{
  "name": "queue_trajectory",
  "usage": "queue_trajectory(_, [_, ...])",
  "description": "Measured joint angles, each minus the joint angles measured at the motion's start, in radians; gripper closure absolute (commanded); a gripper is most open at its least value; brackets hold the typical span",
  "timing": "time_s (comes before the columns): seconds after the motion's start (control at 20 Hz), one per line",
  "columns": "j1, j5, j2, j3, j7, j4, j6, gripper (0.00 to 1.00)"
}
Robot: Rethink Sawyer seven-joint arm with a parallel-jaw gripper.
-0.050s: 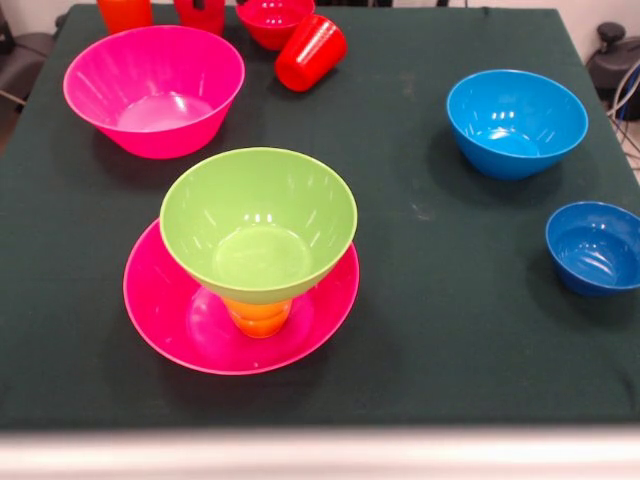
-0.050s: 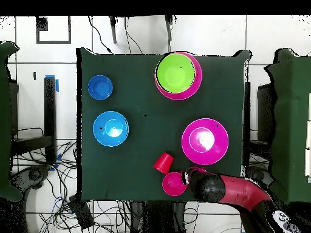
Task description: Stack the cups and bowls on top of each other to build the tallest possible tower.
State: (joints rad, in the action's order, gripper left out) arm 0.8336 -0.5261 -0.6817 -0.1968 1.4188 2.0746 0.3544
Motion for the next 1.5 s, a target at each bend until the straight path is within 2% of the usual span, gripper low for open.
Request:
queue_trajectory(1.1, [0.035, -0.114, 0.052, 0.059, 0.0, -0.001, 0.0, 0.0])
queue_trajectory(1.5, [0.086, -0.12, 0.047, 0.051, 0.0, -0.001, 0.0, 0.0])
